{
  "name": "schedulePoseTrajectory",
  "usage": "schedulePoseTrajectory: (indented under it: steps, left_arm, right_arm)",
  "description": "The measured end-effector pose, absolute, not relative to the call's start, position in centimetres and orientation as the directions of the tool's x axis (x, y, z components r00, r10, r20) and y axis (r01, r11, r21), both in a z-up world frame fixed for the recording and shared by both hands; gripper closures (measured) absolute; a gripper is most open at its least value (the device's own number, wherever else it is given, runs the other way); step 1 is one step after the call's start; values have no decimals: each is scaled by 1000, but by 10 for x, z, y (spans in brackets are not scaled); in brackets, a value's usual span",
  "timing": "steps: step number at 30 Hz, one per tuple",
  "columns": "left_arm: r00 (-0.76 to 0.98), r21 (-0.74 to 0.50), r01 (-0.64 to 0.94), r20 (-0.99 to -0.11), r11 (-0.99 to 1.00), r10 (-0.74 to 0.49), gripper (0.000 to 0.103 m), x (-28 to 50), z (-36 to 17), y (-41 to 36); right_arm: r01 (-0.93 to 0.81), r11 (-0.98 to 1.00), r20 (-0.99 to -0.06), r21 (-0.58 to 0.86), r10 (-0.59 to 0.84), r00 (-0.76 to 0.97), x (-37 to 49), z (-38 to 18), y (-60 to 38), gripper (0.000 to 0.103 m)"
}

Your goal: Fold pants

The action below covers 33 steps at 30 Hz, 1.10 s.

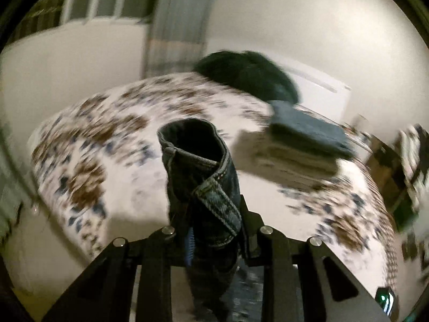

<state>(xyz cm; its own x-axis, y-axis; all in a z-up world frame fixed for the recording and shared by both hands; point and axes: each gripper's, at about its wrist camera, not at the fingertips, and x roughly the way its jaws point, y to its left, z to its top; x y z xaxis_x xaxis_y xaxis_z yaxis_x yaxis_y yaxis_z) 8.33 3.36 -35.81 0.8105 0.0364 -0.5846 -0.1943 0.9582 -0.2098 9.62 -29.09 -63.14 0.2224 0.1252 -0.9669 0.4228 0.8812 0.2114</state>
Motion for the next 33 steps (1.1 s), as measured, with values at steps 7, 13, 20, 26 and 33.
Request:
schedulePoseTrajectory:
  steps: [7,13,20,26,33]
  left_arm:
    - [808,-171,71,-568,983,-157,81,75,-342,-80]
    - [730,-133,257,-622,957,-282,81,68,-371,-174]
    - [602,-66,398,-734,915,-315,80,57,-434,-270]
    - [472,0,457,-848,890,-242,71,49,-467,-311]
    - [393,-179,457,-838,871,-379,7,41,-434,-277]
  right_arm:
    - [531,826,-968,187,63,243,51,-622,-392,32]
    - [629,756,-969,181,28,245,19,-631,-458,32]
    - [721,673,-973,163,-10,229,-13,-646,-512,32]
    - [733,657,-974,178,13,224,-24,-643,-534,30]
    - [692,649,-938,316,105,330,-28,-612,-549,13]
